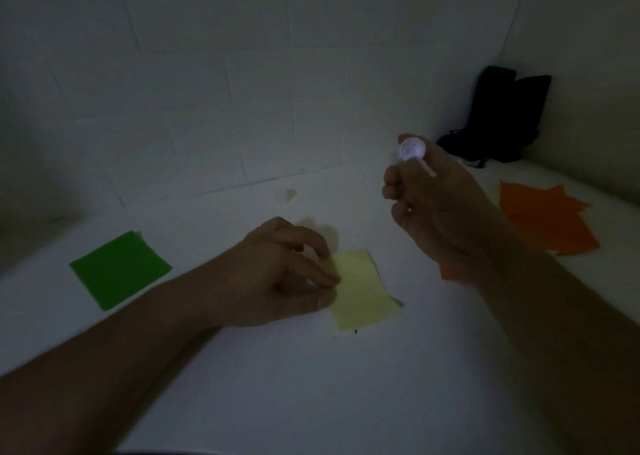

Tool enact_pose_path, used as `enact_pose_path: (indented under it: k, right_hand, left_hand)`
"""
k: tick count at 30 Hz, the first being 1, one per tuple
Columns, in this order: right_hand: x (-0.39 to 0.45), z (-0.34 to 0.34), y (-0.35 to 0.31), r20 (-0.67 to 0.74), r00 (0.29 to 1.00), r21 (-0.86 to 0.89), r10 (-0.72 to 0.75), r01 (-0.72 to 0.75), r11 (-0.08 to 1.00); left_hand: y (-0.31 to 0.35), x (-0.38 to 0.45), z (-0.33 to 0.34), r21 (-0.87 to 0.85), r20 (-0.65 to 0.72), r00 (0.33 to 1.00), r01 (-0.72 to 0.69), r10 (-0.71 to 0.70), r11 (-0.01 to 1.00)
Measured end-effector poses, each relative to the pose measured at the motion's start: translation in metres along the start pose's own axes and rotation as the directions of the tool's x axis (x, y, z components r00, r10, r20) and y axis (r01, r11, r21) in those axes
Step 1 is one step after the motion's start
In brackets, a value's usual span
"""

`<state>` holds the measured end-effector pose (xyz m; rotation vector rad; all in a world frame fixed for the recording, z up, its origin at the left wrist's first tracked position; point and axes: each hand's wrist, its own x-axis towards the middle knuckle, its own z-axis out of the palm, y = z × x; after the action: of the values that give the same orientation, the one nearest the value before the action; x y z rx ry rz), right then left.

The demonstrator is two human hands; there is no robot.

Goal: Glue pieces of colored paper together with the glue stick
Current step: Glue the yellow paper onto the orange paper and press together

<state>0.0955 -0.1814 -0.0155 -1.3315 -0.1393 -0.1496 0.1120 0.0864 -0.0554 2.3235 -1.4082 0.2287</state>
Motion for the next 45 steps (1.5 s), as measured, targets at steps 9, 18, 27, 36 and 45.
enact_pose_path:
  k: [9,18,27,36,45]
  right_hand:
    - [-0.01,0.019,0.019,-0.016,0.994,-0.388,-0.107,0.093,0.917]
    - [-0.01,0.019,0.02,-0.212,0.949,-0.564,-0.233,0.076,0.822]
    - [-0.003,0.011,0.016,-0.297,0.908,-0.499,-0.296,0.116,0.859]
    - [-0.01,0.009,0.01,-0.055,0.962,-0.646,-0.268,0.17,0.744]
    - [-0.025,0.007,0.005,0.229,0.972,-0.8,-0.057,0.222,0.558]
  left_hand:
    - [0.012,-0.003,-0.002,0.077,0.144,0.989,-0.05,0.038,0.996]
    - [0.054,0.004,0.012,0.13,-0.048,0.994,-0.096,0.103,0.987]
    - [0.046,0.008,0.009,0.122,0.071,0.997,-0.046,0.037,0.991]
    - [0.079,-0.002,0.022,0.346,0.065,0.996,-0.084,0.066,0.935]
    - [0.128,-0.02,0.046,0.305,-0.017,0.972,0.23,-0.236,0.924]
